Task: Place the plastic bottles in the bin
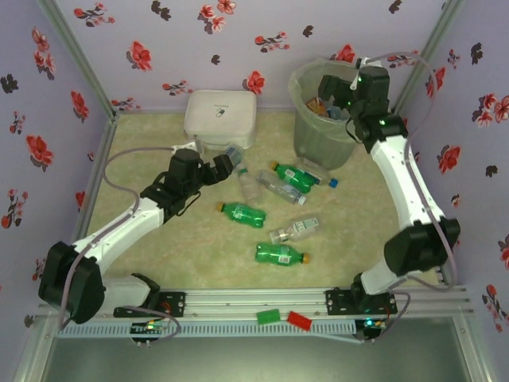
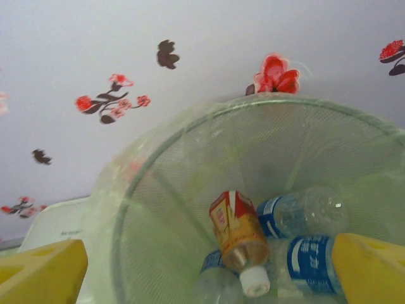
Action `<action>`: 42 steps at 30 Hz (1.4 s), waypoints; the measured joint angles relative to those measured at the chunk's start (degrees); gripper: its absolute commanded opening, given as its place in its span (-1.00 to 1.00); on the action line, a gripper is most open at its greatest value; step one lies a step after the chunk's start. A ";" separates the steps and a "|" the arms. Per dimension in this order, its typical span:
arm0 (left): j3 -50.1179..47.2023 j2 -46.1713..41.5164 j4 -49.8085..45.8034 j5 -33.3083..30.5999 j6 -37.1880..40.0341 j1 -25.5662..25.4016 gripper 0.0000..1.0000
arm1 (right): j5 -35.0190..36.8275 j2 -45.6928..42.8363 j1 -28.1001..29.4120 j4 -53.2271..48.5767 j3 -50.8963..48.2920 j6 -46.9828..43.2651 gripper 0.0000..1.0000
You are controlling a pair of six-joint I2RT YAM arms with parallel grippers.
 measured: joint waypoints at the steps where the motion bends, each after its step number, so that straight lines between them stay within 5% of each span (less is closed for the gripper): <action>1: 0.00 0.87 0.15 0.61 0.52 0.74 1.00 | -0.02 -2.29 0.48 0.39 -2.45 0.00 0.99; 8: 1.70 7.34 0.22 5.90 4.74 6.25 1.00 | -0.66 -12.37 4.11 2.10 -17.05 0.72 0.99; 18: 14.14 16.09 -5.55 9.35 17.66 6.88 1.00 | -0.63 -17.64 15.43 4.11 -33.81 6.58 0.99; 28: 28.41 29.00 -17.70 12.68 29.44 6.88 0.91 | 1.33 -16.87 16.35 1.55 -35.93 6.60 0.99; 42: 37.97 38.77 -27.32 15.82 32.63 6.86 0.69 | 1.03 -21.79 16.35 6.45 -46.03 3.89 0.99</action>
